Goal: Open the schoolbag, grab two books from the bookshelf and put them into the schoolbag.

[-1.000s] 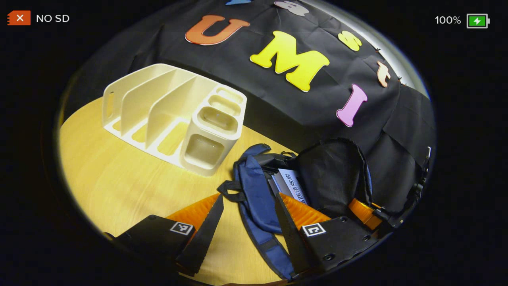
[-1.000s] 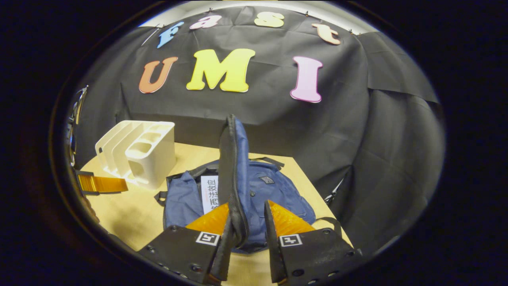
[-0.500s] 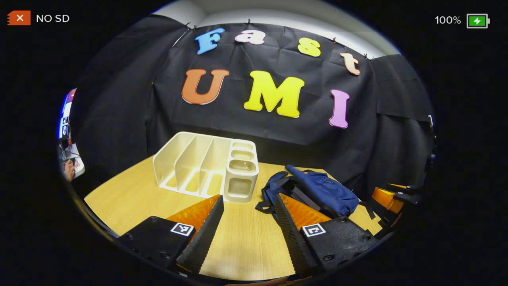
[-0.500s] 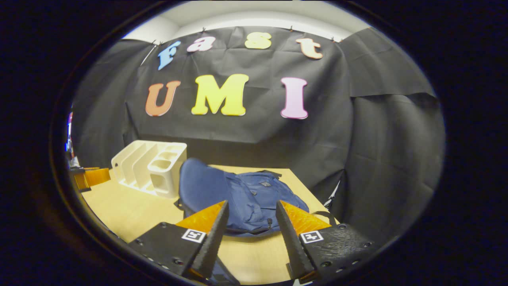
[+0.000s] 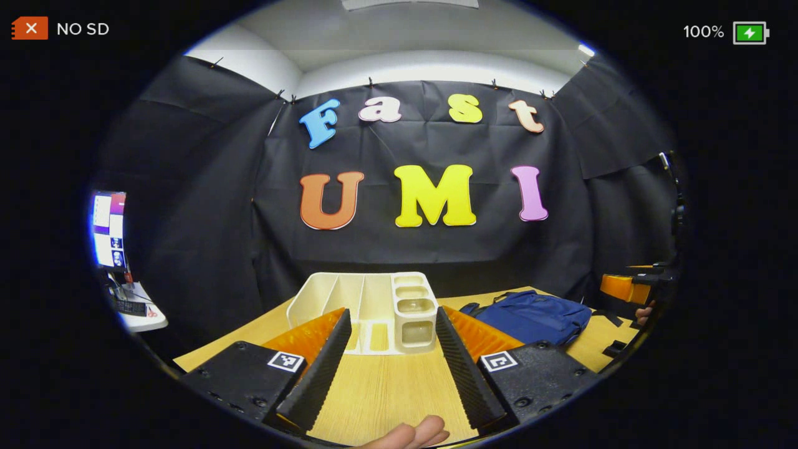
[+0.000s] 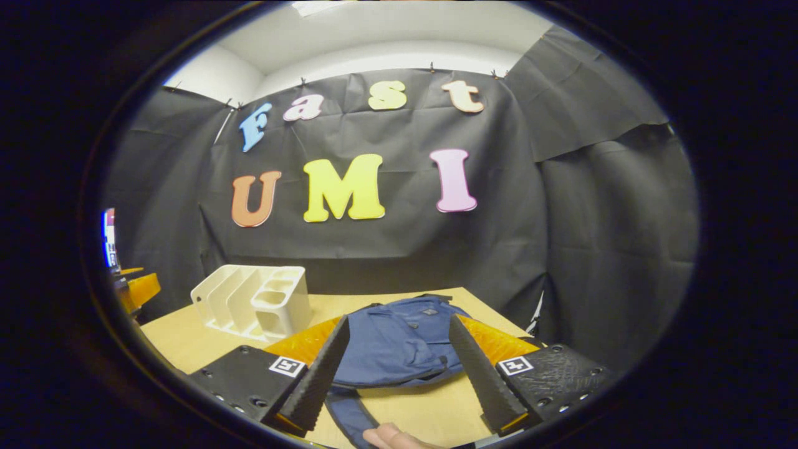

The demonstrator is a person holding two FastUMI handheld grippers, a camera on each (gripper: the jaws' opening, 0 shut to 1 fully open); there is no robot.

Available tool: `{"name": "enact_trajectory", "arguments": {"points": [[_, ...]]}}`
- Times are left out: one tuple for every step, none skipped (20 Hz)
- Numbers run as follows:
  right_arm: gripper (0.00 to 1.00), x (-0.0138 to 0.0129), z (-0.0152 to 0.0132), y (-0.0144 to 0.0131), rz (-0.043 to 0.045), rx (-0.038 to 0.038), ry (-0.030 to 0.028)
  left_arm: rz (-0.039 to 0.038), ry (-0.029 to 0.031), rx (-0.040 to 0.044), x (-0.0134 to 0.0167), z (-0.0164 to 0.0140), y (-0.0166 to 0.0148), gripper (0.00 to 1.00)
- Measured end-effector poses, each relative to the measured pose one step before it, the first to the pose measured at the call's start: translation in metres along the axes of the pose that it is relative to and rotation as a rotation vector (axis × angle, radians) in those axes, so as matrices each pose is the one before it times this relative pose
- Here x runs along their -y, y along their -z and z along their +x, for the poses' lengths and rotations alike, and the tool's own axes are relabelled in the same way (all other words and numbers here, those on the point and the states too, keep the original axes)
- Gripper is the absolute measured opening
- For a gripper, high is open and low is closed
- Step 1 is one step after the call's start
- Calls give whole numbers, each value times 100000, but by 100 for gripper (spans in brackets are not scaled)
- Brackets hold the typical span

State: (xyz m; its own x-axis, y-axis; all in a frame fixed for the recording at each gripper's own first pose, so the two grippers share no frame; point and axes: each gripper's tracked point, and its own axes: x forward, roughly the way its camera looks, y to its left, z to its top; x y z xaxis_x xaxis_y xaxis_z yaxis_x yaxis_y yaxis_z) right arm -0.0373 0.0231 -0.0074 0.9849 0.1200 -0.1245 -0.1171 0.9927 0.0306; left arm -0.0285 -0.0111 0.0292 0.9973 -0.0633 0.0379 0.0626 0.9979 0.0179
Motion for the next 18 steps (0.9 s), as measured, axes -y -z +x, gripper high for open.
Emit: {"name": "enact_trajectory", "arguments": {"points": [[96,-80,-132,236,-1458,1166,423,852,-3296,-968,-719,349,349,87],[99,-289,-253,132,-1131,1161,-545,993,-1865,-864,-319,205,345,88],[99,-351,-26,324,-784,539,-564,-156,135,-1458,330,-45,482,88],[96,49,-50,500,-316,-640,-191,130,1457,-2895,718,207,784,88],[96,102,-9,526,-745,-936,-573,-1246,268,-1200,233,-67,409,89],[96,286,63,227,-343,-205,179,-1424,673,-6,329,42,-10,89],[95,552,130,10,-1114,-364,1262,-888,428,514,60,-72,5,89],[92,735,67,-157,-671,641,2010,342,-43,1732,192,-211,-39,89],[95,753,62,-436,164,1193,1605,40,-309,2416,124,-146,-62,89],[99,518,62,-253,496,699,1160,-494,103,1181,82,23,-98,89],[99,413,50,25,1134,-140,853,-1198,63,146,159,111,242,89],[99,234,-11,-24,1546,-501,-173,-1097,620,-378,257,-48,269,89],[99,112,-70,129,1286,-669,-328,-431,760,137,268,-46,77,89],[98,264,-11,142,655,-675,489,-78,-55,316,55,-20,-74,89],[96,245,-40,-22,276,-87,476,-383,-574,501,-133,-67,-68,89],[95,-60,-121,-211,-23,715,-291,-128,64,85,66,18,-50,89],[92,-190,-93,-100,-636,745,-355,26,852,200,232,-189,9,89],[95,-120,-110,-70,-771,582,-26,463,1371,928,380,-159,-208,89]]}}
